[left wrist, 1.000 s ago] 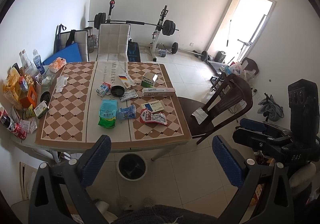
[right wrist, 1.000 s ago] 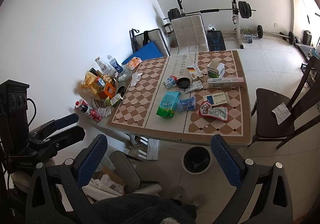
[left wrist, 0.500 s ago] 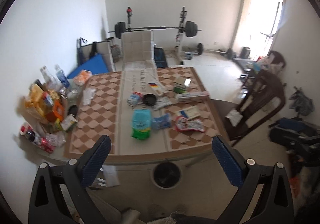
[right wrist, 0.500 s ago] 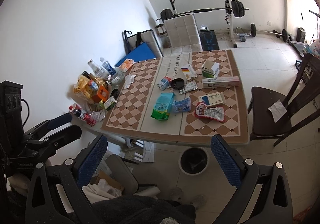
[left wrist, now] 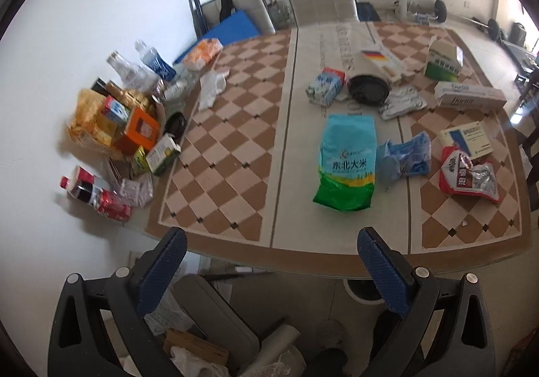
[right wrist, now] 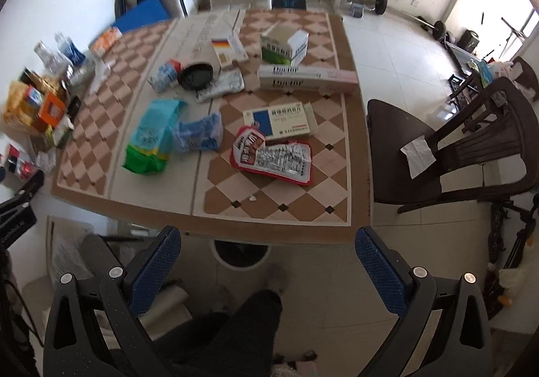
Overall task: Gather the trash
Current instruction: 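Grasp the blue-green rice bag with the left tool while the right tool grasps the red snack pouch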
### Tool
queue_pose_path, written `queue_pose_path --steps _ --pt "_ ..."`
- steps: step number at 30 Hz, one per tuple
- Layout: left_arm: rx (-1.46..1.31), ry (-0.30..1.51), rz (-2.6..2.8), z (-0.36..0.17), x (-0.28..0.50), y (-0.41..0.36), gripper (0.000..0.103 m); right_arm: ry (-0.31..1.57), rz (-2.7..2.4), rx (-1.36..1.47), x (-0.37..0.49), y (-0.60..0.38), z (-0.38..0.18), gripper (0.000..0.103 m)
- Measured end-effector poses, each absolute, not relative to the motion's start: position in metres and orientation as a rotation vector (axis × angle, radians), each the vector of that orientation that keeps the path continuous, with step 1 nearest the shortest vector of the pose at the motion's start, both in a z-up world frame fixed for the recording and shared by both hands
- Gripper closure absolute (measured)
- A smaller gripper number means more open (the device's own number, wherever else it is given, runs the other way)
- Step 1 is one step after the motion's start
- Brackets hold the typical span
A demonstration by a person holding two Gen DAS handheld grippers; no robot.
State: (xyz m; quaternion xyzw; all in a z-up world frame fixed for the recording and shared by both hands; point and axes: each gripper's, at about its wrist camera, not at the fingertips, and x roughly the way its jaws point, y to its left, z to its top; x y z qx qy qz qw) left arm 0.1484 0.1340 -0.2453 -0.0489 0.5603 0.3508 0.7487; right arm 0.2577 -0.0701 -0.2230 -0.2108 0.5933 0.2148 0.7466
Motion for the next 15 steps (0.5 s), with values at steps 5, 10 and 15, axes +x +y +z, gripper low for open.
queue_pose_path --steps 5,10,15 --pt "-0.153 1.361 0.844 -0.31 0.184 0.141 0.0 1.391 0.524 -0.761 0.312 -0.023 -0.333 0.0" --pt "-0.218 1.437 0.887 -0.346 0.211 0.154 0.0 1.366 0.617 -1.051 0.328 0.01 -0.401 0.0" --pt "-0.286 1.478 0.764 -0.359 0.244 0.165 0.0 1.405 0.691 -1.095 0.343 0.021 -0.439 0.0"
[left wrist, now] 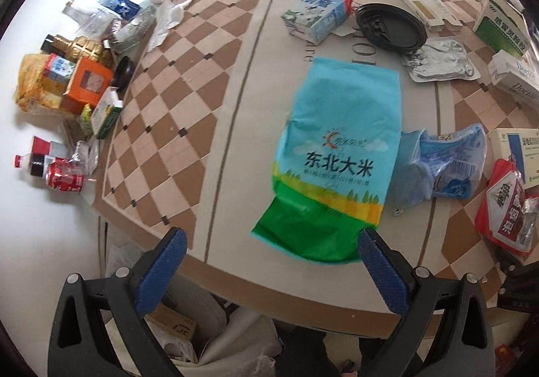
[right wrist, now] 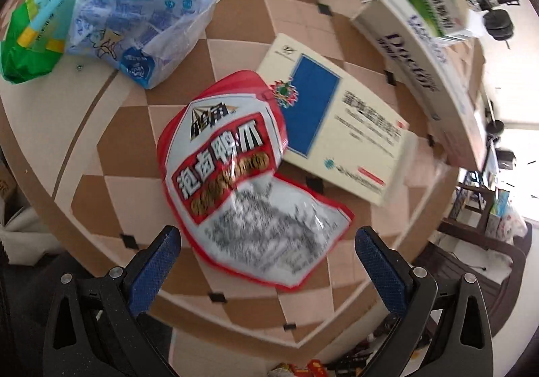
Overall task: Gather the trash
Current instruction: 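Grasp the blue-green rice bag with the left tool while the right tool grasps the red snack pouch, then carry both items to the white bin and release them inside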
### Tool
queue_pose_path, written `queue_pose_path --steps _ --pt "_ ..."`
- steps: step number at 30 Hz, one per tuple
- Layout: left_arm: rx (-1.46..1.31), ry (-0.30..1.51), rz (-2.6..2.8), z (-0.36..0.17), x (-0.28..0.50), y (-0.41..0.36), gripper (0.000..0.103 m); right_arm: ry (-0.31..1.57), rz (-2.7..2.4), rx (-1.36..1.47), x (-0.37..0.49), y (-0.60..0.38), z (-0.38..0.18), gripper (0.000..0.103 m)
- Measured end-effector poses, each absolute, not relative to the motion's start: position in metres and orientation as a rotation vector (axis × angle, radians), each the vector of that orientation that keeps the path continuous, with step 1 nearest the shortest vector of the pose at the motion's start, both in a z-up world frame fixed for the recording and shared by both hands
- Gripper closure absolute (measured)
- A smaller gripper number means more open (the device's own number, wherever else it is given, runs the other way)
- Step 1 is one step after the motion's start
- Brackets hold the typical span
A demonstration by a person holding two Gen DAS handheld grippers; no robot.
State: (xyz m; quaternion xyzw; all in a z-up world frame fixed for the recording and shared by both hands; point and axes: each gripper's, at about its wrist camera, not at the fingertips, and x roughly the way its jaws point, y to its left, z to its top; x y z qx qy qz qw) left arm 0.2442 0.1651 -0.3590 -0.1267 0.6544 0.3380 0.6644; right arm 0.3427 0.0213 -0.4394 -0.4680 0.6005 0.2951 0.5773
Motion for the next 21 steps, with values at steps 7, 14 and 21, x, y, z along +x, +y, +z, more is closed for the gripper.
queue_pose_path --steps 7,14,21 --pt "-0.39 1.562 0.645 -0.386 0.289 0.184 0.0 1.579 0.636 -0.845 0.376 0.008 -0.452 0.024" --pt "-0.479 1.636 0.625 -0.411 0.299 0.197 0.0 1.834 0.575 -0.353 0.412 -0.019 -0.453 0.025" --pt "-0.491 1.59 0.659 -0.407 0.293 0.187 0.021 1.729 0.617 -0.561 0.395 0.008 -0.449 0.017"
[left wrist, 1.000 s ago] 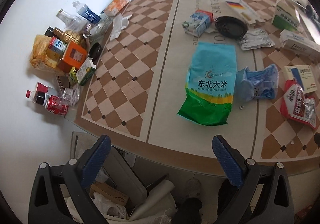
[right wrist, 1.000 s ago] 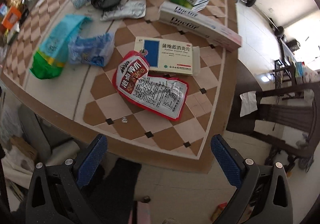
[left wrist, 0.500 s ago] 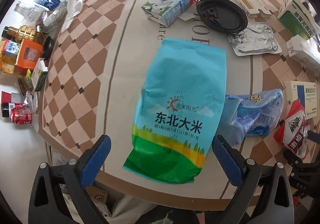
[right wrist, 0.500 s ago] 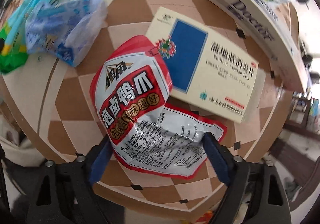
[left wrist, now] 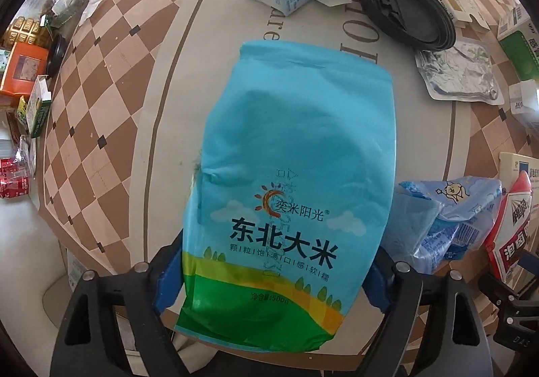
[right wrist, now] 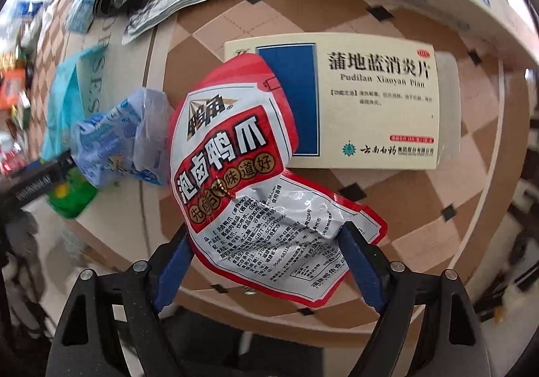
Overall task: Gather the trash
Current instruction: 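Carry both items to the white bin and release them inside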
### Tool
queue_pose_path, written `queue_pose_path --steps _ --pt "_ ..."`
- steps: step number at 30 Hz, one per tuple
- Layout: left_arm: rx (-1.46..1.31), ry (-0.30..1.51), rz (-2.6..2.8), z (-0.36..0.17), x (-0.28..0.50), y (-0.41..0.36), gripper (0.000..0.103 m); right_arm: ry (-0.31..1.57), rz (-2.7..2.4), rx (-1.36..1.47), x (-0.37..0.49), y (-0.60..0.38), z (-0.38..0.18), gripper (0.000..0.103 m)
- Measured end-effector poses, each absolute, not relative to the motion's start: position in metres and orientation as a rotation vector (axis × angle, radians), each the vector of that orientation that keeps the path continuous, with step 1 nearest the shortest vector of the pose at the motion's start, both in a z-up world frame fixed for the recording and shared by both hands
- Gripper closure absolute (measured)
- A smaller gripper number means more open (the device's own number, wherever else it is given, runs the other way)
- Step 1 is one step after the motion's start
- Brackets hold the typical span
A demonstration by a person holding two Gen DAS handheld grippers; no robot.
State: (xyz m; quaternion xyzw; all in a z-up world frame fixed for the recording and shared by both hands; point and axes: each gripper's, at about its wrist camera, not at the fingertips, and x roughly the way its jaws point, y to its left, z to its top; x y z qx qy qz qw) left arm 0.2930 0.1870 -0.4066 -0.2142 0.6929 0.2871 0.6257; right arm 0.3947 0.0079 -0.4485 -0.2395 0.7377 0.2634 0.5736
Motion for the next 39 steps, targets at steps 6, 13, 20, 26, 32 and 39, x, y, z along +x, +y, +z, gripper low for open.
queue_pose_path --steps 6,13,20,26,32,39 --pt "-0.561 1.553 0.694 -0.392 0.268 0.165 0.026 1.649 0.62 -0.576 0.366 0.008 -0.449 0.033" --pt "-0.623 1.492 0.732 -0.37 0.236 0.135 0.026 1.69 0.693 -0.395 0.363 -0.019 -0.424 0.035" --pt "-0.597 1.417 0.769 -0.34 0.217 0.104 0.026 1.695 0.722 -0.259 0.378 -0.057 -0.392 0.035" --pt "-0.528 1.341 0.72 -0.315 0.205 0.085 0.026 1.655 0.72 -0.174 0.374 -0.095 -0.362 0.036" --pt "-0.506 1.263 0.655 -0.298 0.164 0.078 0.026 1.603 0.718 -0.112 0.325 -0.123 -0.331 0.036" --pt "-0.549 1.255 0.625 -0.31 0.099 0.047 0.026 1.599 0.724 -0.103 0.241 -0.167 -0.321 0.036"
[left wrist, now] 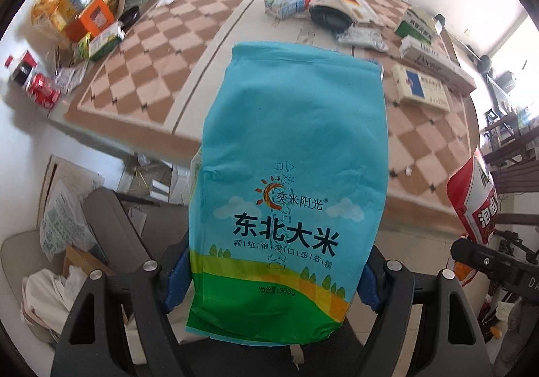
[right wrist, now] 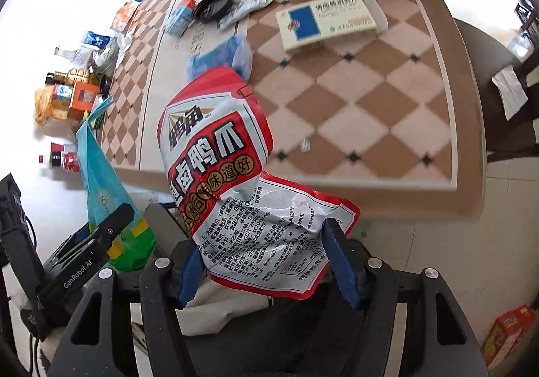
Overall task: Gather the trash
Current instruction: 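Carry both items to the white bin and release them inside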
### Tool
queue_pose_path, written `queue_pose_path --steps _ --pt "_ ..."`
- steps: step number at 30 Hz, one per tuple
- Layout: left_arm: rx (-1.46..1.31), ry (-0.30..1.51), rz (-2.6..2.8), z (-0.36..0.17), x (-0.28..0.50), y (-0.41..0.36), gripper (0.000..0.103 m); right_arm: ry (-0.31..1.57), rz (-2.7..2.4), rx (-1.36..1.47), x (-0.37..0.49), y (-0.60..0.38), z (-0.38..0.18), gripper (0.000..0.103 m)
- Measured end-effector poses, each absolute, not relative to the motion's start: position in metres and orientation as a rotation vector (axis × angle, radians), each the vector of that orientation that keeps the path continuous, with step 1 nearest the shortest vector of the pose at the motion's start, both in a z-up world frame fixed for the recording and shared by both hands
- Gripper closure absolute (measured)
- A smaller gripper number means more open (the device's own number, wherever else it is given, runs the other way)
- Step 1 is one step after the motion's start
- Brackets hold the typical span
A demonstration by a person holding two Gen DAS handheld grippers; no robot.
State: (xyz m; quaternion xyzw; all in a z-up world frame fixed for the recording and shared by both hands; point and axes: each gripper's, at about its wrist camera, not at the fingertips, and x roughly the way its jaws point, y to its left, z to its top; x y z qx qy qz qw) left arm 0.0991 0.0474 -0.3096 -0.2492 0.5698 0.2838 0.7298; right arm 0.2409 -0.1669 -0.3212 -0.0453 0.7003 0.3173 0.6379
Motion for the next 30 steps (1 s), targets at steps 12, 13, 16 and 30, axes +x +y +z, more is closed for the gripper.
queue_pose_path --steps 12,13,16,30 --pt "-0.713 1.429 0.584 -0.452 0.043 0.009 0.026 1.789 0.654 -0.147 0.138 -0.214 -0.447 0.058" --pt "-0.733 1.431 0.581 -0.469 0.044 0.01 0.026 1.806 0.644 -0.166 0.134 -0.217 -0.464 0.073" --pt "-0.812 1.421 0.542 -0.536 0.05 0.016 0.025 1.845 0.678 -0.143 0.127 -0.219 -0.524 0.073" --pt "-0.993 1.538 0.357 -0.803 0.12 0.053 0.0 1.832 0.535 -0.221 0.182 -0.192 -0.8 0.049"
